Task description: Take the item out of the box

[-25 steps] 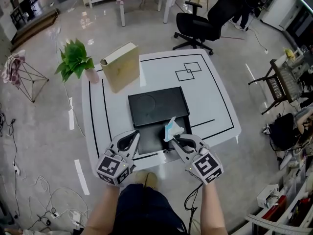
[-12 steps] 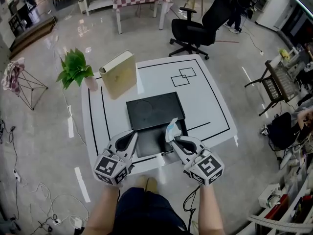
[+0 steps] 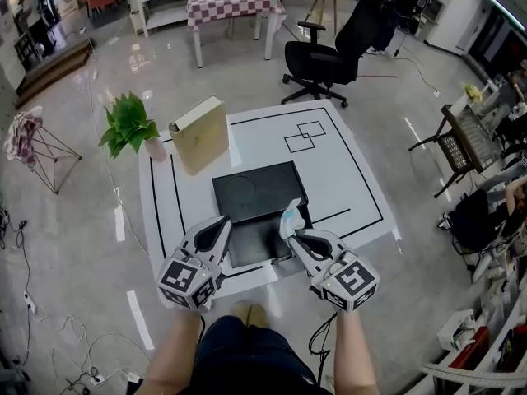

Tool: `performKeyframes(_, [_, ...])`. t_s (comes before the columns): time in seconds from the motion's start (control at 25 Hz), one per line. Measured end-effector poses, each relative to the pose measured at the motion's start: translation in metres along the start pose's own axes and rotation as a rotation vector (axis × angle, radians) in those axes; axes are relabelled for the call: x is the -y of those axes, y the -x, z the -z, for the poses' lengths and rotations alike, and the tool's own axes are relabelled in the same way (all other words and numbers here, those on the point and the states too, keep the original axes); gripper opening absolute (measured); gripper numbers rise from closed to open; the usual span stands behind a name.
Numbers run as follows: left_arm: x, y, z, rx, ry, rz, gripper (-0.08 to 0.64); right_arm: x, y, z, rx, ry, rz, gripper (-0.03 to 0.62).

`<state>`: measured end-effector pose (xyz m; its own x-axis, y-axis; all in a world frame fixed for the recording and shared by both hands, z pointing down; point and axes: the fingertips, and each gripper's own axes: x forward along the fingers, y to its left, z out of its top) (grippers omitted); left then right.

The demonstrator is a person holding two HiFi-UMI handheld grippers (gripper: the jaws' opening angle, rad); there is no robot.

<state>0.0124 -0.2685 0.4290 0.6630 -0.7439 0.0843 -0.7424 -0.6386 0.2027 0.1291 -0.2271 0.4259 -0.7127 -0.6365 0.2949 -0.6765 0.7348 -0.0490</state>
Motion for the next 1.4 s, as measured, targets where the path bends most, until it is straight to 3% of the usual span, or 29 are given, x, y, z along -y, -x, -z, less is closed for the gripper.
performKeyframes(1.4, [0.009,0.015,-0.063,0.132,-0.051,0.015,0.003,-0.007,0.018,-0.053,0.13,0.008,0.047,0.017])
